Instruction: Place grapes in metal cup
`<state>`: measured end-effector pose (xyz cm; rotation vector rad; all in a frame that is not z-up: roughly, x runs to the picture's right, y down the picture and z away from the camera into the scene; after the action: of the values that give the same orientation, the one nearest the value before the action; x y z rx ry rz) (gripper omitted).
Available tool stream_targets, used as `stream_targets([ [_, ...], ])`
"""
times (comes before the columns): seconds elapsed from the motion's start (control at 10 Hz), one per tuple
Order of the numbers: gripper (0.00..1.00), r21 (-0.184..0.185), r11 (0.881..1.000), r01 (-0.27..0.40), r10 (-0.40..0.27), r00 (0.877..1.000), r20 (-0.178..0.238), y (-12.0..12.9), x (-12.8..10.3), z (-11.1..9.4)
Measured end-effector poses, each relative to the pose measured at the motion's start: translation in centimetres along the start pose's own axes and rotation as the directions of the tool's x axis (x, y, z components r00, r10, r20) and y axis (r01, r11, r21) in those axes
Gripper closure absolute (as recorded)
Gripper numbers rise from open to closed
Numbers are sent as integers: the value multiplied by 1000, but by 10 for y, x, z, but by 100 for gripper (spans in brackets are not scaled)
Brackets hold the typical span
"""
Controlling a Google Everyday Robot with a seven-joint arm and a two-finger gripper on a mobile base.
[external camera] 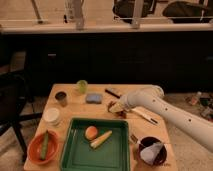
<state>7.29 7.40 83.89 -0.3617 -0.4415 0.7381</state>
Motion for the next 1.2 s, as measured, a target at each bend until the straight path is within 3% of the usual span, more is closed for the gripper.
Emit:
stream_targets([
  [0.5, 20, -56, 998, 1, -5, 998, -64, -2, 16, 46],
  [1.2, 20, -80, 996, -35, 22, 986, -164, -4, 54, 71],
])
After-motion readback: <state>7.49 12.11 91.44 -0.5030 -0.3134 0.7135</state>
